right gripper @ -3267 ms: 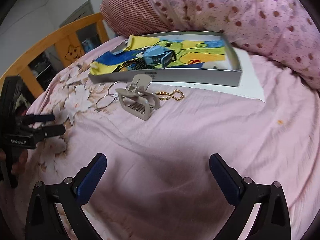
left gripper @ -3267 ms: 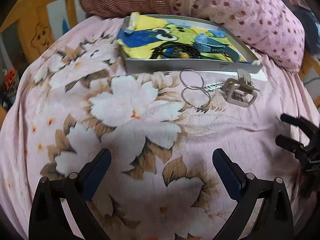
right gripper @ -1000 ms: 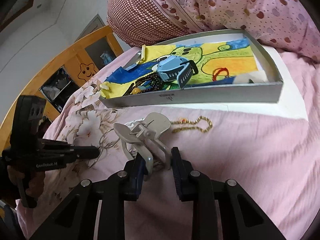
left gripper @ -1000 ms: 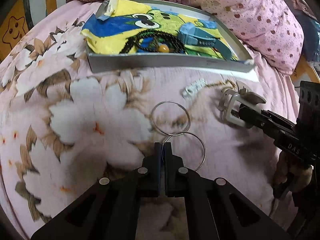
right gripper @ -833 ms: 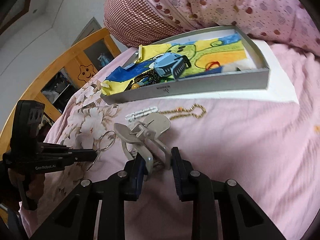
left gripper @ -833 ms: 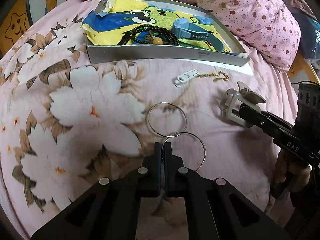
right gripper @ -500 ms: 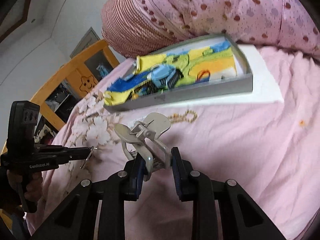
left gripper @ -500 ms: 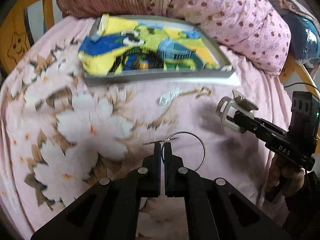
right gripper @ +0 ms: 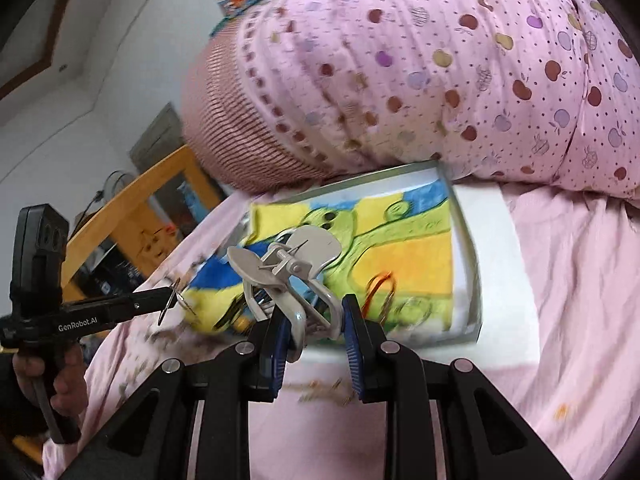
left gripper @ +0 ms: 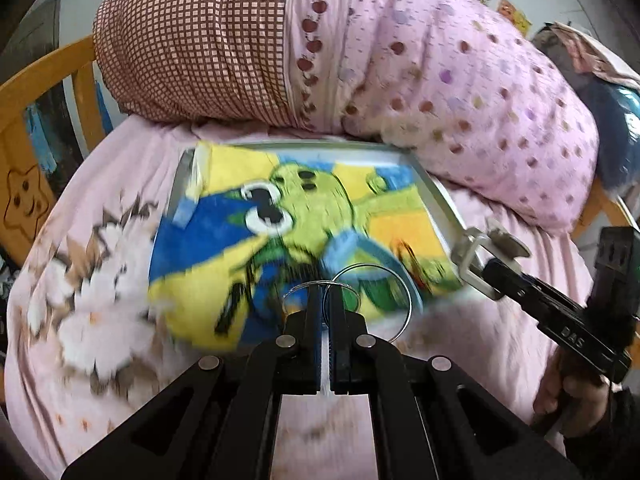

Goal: Organize jewelry
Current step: 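Lower the rings into the tray with the left tool while the right tool releases the claw clip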

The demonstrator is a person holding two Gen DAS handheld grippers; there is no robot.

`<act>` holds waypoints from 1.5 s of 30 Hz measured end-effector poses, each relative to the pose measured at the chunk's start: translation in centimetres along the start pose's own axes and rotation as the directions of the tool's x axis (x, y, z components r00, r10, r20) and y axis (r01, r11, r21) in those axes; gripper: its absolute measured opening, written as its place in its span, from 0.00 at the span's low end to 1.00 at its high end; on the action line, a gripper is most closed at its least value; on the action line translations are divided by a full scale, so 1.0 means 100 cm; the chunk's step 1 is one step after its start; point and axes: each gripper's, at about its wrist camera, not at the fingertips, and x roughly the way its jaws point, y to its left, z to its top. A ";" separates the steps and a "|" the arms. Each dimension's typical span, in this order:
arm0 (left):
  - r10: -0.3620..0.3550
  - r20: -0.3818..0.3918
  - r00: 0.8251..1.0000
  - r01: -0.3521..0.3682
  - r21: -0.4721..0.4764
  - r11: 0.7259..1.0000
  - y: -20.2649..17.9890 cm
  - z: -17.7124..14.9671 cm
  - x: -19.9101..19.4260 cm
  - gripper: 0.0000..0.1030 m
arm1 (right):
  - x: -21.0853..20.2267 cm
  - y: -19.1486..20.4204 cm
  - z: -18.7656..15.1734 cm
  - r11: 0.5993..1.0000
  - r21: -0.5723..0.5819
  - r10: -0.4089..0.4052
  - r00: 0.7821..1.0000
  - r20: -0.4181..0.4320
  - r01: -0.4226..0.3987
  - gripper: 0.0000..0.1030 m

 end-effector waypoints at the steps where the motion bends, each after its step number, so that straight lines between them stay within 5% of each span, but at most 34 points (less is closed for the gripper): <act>1: 0.007 -0.001 1.000 -0.007 -0.005 1.000 0.001 0.007 0.008 0.01 | 0.007 -0.004 0.005 1.000 0.004 -0.022 1.000 -0.008 0.022 0.24; 8: 0.013 -0.025 1.000 -0.014 -0.044 0.999 -0.001 0.041 0.070 0.01 | 0.040 -0.029 0.024 0.990 0.018 -0.136 0.986 -0.099 0.138 0.24; 14: 0.011 -0.079 0.997 -0.018 -0.080 0.997 -0.001 0.044 0.104 0.01 | 0.054 -0.044 0.027 0.987 0.021 -0.154 0.976 -0.154 0.159 0.24; 21: 0.006 -0.082 0.997 -0.011 -0.068 0.998 -0.012 0.044 0.110 0.01 | 0.060 -0.045 0.027 0.980 -0.007 -0.194 0.964 -0.182 0.196 0.26; 25: -0.007 -0.106 0.994 -0.004 -0.106 0.994 -0.008 0.045 0.109 0.06 | 0.053 -0.044 0.027 0.979 -0.010 -0.201 0.964 -0.171 0.203 0.39; 30: -0.044 -0.097 0.994 0.025 -0.191 0.981 0.000 0.045 0.095 0.42 | 0.036 -0.037 0.028 0.976 -0.037 -0.217 0.966 -0.141 0.214 0.47; 37: -0.034 -0.047 0.998 0.022 -0.232 0.972 0.004 0.039 0.062 0.61 | 0.010 -0.028 0.027 0.972 -0.034 -0.235 0.968 -0.089 0.233 0.75; 45: 0.033 0.019 0.999 -0.029 -0.182 0.983 -0.004 0.023 0.018 0.91 | -0.022 -0.007 0.027 0.973 -0.043 -0.230 0.973 -0.030 0.228 0.95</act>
